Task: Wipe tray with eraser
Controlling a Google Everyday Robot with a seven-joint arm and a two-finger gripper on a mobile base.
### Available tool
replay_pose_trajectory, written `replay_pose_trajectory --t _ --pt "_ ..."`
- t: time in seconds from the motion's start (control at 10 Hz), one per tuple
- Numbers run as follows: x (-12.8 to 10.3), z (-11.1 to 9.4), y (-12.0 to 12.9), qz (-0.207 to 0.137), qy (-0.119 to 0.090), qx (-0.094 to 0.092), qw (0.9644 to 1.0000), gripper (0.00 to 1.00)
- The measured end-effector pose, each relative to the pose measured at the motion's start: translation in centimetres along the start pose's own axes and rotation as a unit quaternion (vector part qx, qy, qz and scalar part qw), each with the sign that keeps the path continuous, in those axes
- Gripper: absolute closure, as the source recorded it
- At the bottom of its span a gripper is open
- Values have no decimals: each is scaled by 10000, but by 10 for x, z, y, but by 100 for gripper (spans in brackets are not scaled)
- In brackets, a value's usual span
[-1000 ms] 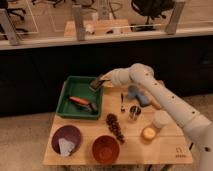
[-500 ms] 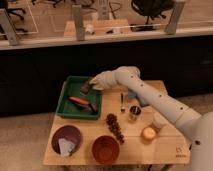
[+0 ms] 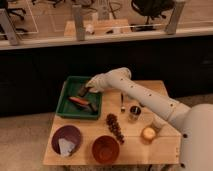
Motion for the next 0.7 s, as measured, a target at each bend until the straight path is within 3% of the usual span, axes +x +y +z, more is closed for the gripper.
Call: replay_pose_trajectory --t 0.2,0.4,0.7 --pt "4 19 -1 147 52 -113 9998 85" --pt "4 36 -1 326 -23 -185 9993 85" --pt "6 35 0 356 -18 -184 9992 85"
